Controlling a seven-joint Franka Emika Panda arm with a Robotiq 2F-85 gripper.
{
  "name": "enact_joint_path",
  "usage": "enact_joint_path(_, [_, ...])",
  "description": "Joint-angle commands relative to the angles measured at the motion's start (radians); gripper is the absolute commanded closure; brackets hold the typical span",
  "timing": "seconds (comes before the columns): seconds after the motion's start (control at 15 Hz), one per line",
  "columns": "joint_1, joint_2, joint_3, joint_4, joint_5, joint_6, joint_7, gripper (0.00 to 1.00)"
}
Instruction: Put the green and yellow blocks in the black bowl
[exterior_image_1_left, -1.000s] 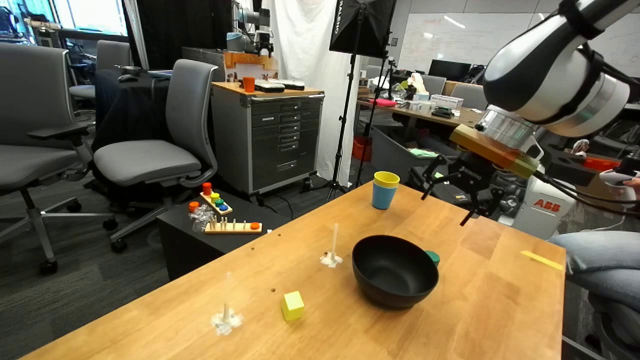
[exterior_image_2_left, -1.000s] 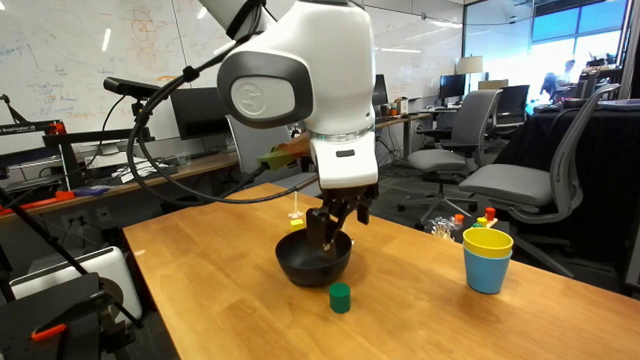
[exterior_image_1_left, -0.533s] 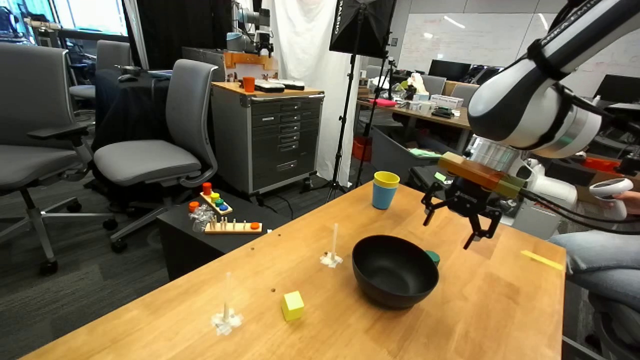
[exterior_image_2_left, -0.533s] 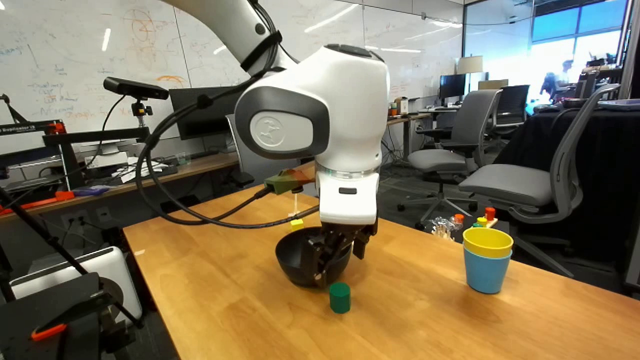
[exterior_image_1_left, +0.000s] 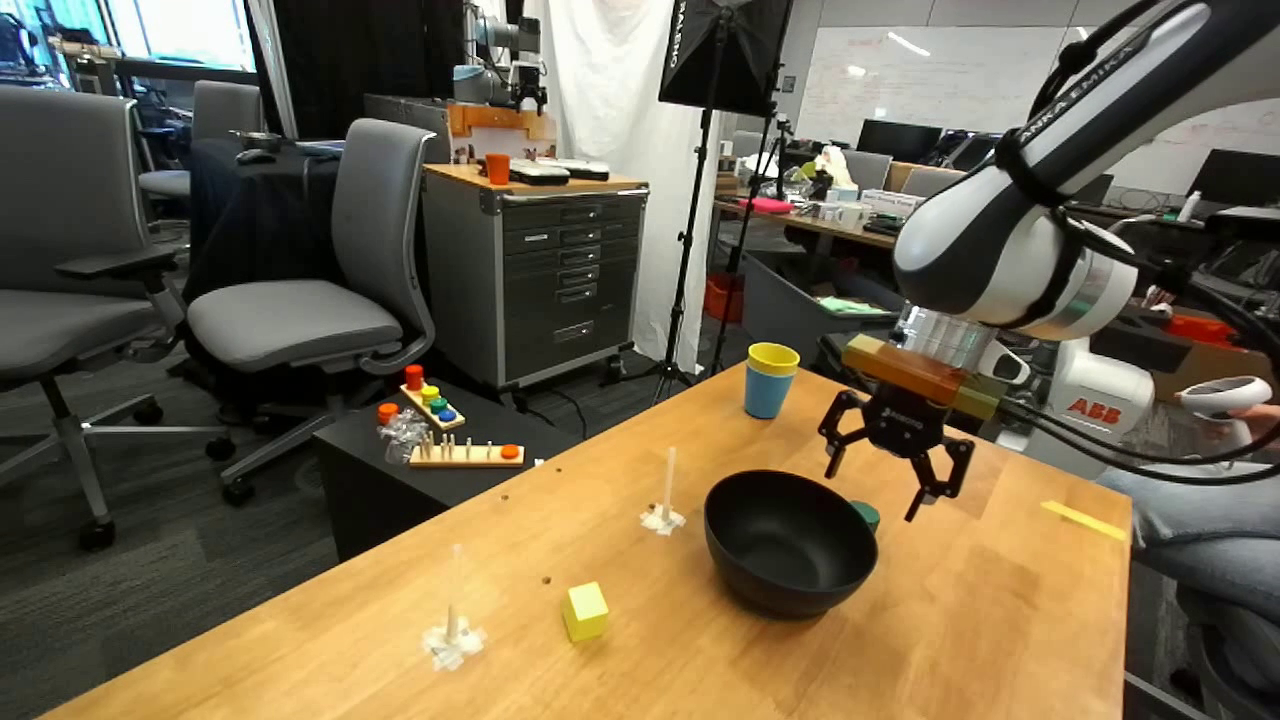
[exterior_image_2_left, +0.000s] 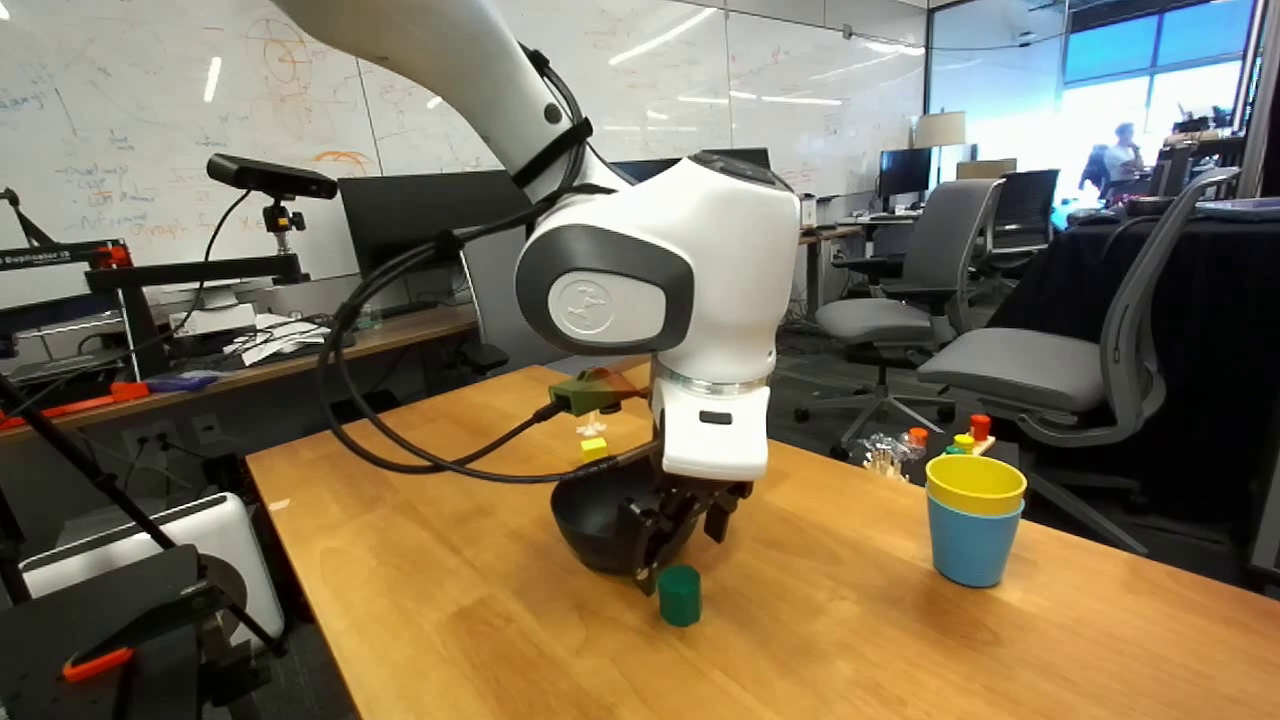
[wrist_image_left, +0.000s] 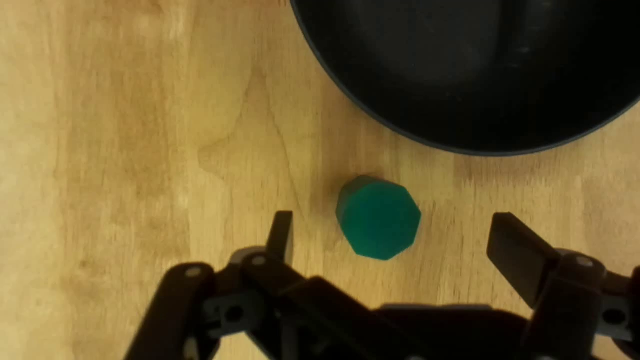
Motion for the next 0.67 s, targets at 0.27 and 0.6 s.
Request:
enact_joint_path(0.27, [0.025,0.081,-0.009,0.083,-0.065,-0.066,0.025,0.00])
enact_joint_path(0.6, [0.024,0.089,-0.006,0.083,-0.066,-0.047,0.020,0.51])
